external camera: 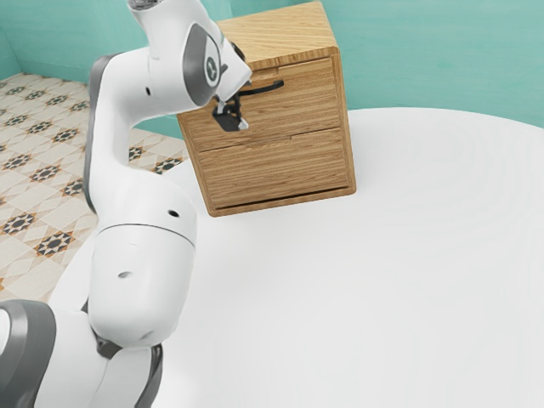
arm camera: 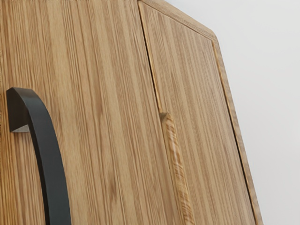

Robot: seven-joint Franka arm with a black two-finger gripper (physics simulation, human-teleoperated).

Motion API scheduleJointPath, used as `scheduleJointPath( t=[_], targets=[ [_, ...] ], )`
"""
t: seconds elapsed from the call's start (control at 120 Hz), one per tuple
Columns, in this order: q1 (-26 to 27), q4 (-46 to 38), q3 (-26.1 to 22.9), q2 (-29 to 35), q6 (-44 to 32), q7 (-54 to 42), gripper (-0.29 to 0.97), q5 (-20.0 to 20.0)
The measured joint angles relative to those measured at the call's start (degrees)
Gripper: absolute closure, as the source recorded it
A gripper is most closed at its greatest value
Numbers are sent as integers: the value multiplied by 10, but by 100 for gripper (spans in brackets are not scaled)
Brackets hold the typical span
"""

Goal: Pull the drawer handle with one arm to open the drawer

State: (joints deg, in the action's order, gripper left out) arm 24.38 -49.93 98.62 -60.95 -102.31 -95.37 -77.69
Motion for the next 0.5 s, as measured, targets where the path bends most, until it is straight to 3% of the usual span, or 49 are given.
scheduleJointPath(
  t=[0.5],
  targets=[
    [2,-7,-27,-2,-34,90,0,-4]
  ],
)
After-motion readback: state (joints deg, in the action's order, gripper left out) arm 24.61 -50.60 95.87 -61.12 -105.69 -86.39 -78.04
